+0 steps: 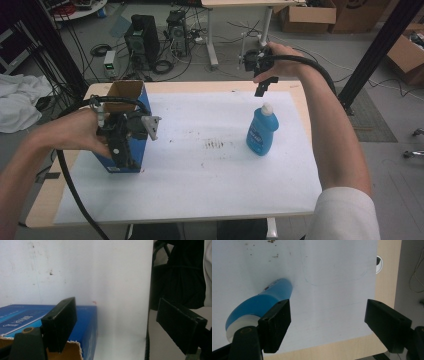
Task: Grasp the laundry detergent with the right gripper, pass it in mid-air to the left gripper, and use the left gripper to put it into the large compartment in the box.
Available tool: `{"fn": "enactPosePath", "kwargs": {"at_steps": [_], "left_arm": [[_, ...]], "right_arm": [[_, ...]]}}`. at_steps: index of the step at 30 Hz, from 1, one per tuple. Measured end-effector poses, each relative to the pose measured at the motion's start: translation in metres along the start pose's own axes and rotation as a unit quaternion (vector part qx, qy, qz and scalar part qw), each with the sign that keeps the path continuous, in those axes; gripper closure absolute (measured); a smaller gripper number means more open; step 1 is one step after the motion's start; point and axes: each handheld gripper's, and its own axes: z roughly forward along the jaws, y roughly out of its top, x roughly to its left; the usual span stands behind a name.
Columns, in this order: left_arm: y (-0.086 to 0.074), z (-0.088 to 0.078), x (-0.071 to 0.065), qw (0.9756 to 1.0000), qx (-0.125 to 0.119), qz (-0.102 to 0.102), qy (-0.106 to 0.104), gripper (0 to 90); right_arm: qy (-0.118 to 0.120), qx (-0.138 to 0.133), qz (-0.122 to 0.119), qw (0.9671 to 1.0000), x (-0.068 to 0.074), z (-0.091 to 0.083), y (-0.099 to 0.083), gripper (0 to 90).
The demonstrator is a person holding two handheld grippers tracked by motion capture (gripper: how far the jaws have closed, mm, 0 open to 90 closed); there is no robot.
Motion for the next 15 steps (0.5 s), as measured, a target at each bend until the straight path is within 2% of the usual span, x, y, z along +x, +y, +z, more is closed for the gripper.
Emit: {"fn": "enactPosePath", "kwargs": {"at_steps": [8, 15], "left_arm": [[0.001, 0.003, -0.004, 1.0000, 0.000, -0.001, -0.002, 17.6], [-0.001, 0.005, -0.007, 1.0000, 0.004, -0.002, -0.007, 17.6]], "right_arm": [[0.002, -0.007, 0.012, 0.9999, 0.010, -0.005, -0.002, 21.1], [0.006, -0.018, 0.033, 0.9993, 0.018, -0.012, -0.009, 21.2]]}}
